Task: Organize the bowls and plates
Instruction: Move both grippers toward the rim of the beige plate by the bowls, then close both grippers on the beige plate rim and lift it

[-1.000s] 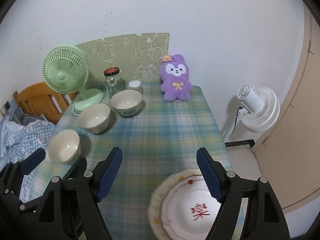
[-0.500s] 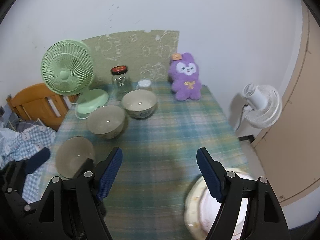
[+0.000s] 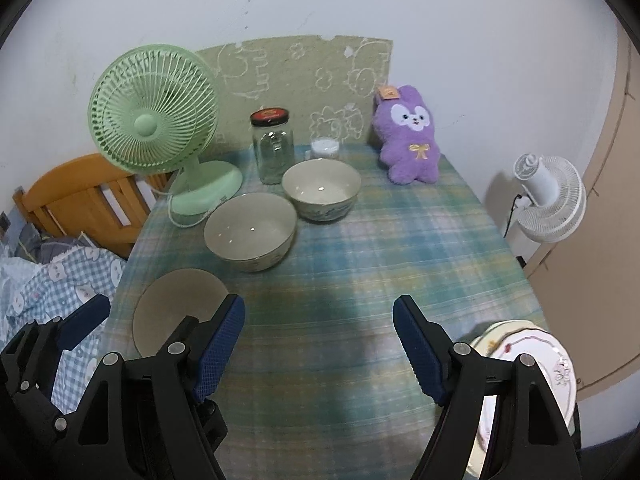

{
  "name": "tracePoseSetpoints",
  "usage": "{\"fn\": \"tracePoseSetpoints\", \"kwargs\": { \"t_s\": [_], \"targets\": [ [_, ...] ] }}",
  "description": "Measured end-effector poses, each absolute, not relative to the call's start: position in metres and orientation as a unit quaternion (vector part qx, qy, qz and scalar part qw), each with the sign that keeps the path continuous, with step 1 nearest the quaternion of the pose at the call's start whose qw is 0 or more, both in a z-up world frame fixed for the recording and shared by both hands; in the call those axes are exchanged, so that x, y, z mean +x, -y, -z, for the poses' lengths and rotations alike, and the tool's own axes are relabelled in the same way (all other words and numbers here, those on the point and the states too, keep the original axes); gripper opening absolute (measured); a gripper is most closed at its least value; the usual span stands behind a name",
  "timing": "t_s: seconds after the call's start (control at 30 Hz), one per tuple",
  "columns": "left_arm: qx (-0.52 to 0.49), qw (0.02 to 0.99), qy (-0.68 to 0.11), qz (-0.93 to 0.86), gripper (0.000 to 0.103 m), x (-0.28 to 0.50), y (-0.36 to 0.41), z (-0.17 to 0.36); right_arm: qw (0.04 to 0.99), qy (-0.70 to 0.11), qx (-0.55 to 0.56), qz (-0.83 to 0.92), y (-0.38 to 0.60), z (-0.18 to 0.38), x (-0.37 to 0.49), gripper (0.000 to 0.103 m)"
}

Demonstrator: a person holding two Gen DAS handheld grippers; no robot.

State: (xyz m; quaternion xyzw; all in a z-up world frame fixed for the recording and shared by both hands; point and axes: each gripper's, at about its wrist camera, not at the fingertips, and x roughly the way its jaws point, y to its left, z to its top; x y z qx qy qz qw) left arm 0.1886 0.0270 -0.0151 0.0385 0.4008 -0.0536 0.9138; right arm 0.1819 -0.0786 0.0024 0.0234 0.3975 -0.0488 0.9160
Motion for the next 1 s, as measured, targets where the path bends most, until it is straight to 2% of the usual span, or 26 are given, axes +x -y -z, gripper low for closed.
{"fn": "tracePoseSetpoints", "kwargs": {
  "t_s": [0.13, 0.27, 0.33, 0.37, 0.53, 0.6, 0.67, 0.83, 1.0],
  "targets": [
    [0.035, 0.915, -0.4, 0.04, 0.078, 0.196, -0.04, 0.024, 0.916, -0.398, 0.024, 0.035, 0.067, 0.006, 0.192, 0.08],
    [0.025, 0.914, -0.403, 0.045, 0.07, 0.205, -0.052, 0.035, 0.915, -0.401, 0.021, 0.024, 0.052, 0.015, 0.201, 0.078],
    [0.027, 0.912, -0.407, 0.039, 0.067, 0.21, -0.058, 0.041, 0.914, -0.403, 0.015, 0.035, 0.045, 0.019, 0.204, 0.074],
    [0.029, 0.912, -0.408, 0.035, 0.066, 0.211, -0.06, 0.044, 0.914, -0.403, 0.01, 0.034, 0.04, 0.022, 0.206, 0.068],
    [0.022, 0.905, -0.424, 0.025, 0.058, 0.223, -0.072, 0.058, 0.909, -0.416, 0.019, 0.024, 0.029, 0.037, 0.219, 0.067],
    [0.018, 0.903, -0.43, 0.02, 0.053, 0.228, -0.076, 0.063, 0.907, -0.42, 0.024, 0.021, 0.026, 0.043, 0.224, 0.057],
    [0.014, 0.899, -0.437, 0.017, 0.049, 0.234, -0.081, 0.07, 0.906, -0.422, 0.025, 0.02, 0.022, 0.048, 0.229, 0.053],
    [0.006, 0.894, -0.448, 0.009, 0.045, 0.245, -0.087, 0.084, 0.904, -0.427, 0.029, 0.021, 0.016, 0.062, 0.243, 0.051],
    [0.01, 0.893, -0.45, 0.001, 0.037, 0.251, -0.091, 0.094, 0.899, -0.436, 0.036, 0.021, 0.014, 0.075, 0.252, 0.042]
  ]
}}
